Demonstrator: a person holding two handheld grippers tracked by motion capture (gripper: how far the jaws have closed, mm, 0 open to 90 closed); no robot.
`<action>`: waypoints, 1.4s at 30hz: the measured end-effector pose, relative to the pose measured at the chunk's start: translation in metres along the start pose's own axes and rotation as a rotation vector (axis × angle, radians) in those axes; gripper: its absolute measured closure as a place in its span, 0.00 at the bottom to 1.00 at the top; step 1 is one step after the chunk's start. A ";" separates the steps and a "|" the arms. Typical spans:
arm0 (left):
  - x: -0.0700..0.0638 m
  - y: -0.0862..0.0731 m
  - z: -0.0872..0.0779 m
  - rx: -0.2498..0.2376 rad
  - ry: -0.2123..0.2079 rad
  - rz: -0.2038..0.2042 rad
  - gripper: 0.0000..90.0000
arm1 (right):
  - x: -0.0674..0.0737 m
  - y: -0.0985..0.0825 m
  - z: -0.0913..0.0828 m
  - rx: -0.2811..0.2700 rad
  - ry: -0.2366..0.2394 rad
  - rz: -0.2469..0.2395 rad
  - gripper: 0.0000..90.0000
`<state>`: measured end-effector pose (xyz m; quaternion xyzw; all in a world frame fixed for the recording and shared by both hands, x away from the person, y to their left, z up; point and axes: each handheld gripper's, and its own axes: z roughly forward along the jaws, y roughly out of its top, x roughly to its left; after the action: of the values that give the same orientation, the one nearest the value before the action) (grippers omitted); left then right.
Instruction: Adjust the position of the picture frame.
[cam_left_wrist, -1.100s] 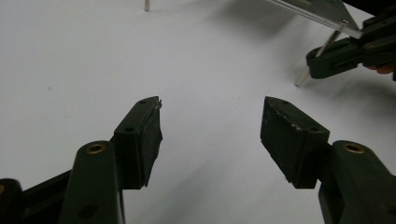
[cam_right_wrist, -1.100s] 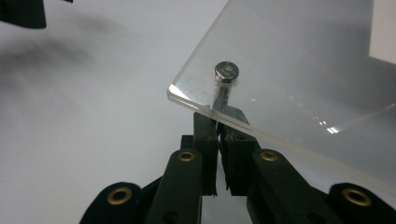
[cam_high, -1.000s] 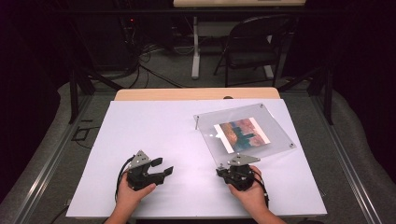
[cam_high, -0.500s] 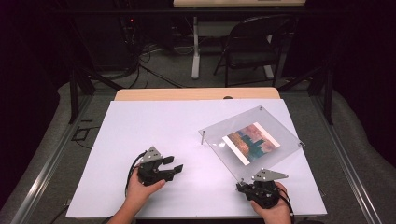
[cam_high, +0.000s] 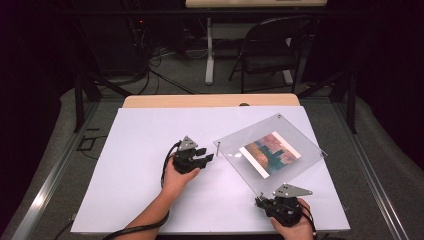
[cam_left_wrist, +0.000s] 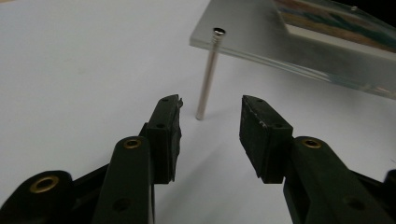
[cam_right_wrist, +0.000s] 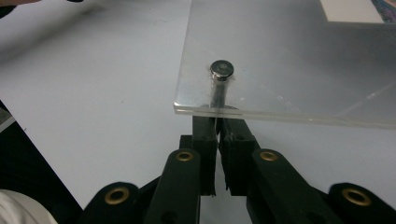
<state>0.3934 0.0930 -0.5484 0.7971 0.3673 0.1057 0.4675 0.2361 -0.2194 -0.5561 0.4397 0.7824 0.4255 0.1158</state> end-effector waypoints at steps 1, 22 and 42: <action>0.002 0.002 0.004 0.000 -0.006 -0.003 0.67 | 0.000 0.000 0.000 -0.002 0.000 0.001 0.95; 0.002 0.014 0.045 0.054 -0.026 0.019 0.85 | 0.001 -0.002 0.000 -0.013 -0.005 0.021 0.94; 0.001 0.013 0.042 0.046 -0.032 0.044 0.93 | 0.002 -0.002 0.001 -0.015 -0.017 -0.001 0.95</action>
<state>0.4219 0.0613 -0.5606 0.8170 0.3445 0.0947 0.4526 0.2343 -0.2175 -0.5575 0.4419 0.7784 0.4276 0.1262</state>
